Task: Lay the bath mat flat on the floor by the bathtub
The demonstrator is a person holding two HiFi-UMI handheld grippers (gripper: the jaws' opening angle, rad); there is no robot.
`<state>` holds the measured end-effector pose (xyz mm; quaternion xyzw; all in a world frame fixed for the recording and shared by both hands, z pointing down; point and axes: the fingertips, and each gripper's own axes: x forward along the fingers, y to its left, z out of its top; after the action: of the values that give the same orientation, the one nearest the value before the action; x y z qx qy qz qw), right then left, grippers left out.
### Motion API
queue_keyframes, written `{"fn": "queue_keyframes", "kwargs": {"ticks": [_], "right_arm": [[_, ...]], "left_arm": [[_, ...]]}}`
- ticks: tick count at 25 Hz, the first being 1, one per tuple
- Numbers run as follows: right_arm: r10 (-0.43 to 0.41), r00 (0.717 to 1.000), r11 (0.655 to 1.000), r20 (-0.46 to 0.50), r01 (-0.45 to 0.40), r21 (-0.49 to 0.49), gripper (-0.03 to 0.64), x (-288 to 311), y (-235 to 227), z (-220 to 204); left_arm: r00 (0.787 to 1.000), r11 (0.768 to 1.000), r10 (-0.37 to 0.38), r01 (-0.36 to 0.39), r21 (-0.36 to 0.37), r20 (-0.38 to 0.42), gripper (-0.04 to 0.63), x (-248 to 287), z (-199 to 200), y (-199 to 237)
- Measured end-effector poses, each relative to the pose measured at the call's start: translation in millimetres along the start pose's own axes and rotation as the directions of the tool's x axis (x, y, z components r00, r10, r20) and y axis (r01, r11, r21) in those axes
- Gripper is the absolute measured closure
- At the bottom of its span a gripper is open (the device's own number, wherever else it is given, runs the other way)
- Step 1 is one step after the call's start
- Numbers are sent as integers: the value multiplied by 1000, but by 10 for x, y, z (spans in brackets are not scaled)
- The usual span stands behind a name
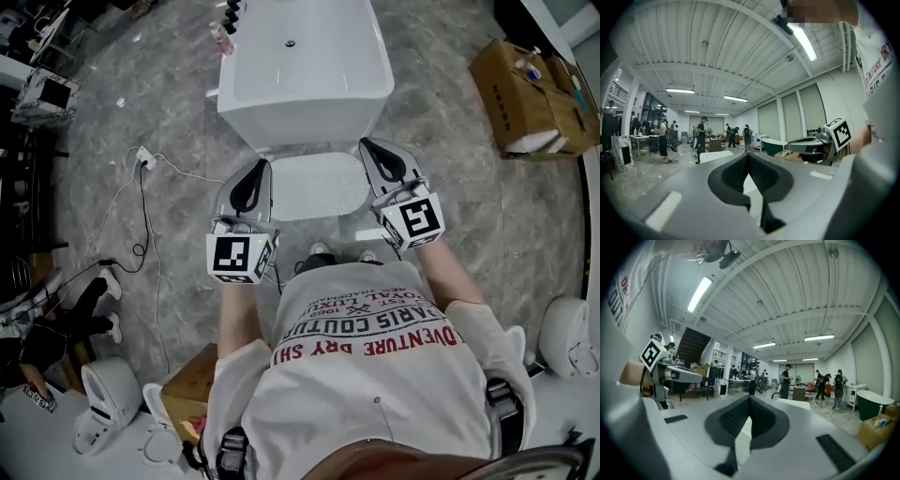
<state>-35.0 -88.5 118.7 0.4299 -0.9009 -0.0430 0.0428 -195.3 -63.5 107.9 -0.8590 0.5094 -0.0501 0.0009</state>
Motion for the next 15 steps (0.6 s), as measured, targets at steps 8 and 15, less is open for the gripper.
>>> {"fn": "queue_keyframes", "kwargs": {"ticks": [8,15], "right_arm": [[-50,999,998,6,49,41,611,-83,-56,47],[-60,998,998,9,59,18,611,-60,-91,115]], "left_arm": [[999,999,36,-36,22,-13,584,-45,25,12],[999,999,36,-36,14,-14,584,20,84,75]]}}
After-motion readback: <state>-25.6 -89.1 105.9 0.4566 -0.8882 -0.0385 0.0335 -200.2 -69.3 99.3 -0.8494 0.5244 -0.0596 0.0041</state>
